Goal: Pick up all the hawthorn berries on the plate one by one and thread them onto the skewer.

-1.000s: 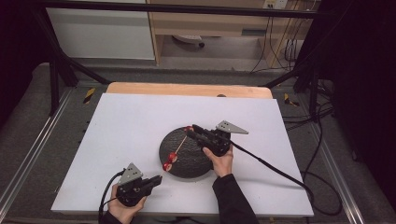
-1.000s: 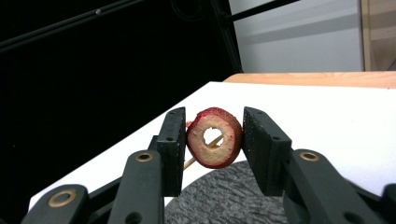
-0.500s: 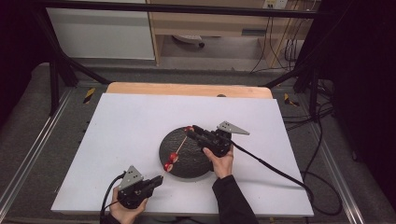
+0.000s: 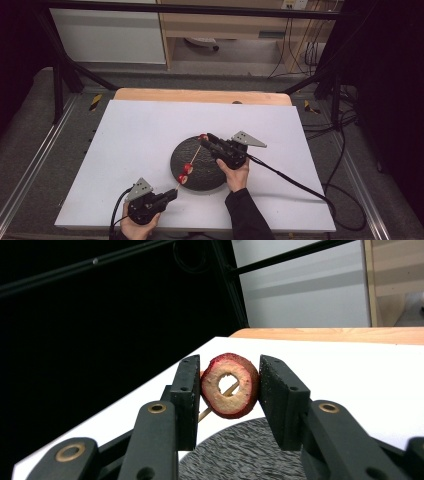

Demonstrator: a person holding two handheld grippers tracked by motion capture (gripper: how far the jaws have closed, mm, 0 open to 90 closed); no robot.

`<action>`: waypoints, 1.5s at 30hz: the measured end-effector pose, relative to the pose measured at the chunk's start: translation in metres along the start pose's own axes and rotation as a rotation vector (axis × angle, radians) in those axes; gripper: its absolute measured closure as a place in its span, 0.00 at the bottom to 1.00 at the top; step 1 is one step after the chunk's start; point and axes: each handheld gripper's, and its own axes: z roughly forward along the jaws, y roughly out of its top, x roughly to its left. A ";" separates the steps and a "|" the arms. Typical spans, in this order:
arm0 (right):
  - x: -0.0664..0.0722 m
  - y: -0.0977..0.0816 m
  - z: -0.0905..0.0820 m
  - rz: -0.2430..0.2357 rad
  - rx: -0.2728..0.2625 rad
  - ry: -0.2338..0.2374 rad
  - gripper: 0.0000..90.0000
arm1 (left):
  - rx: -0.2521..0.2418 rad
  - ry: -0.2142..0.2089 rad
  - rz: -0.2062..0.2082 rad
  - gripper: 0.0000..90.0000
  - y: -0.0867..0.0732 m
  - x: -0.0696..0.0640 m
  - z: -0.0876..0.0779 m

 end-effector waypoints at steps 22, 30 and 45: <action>-0.003 0.009 -0.001 0.129 -0.003 0.031 0.70 | -0.015 0.016 -0.011 0.99 -0.001 -0.013 0.006; -0.002 0.006 0.001 0.142 -0.074 0.008 0.70 | -0.039 0.013 -0.055 0.98 -0.003 -0.012 0.006; 0.004 -0.016 0.007 0.224 -0.046 0.090 0.70 | -0.060 0.045 -0.087 0.98 0.009 -0.017 0.015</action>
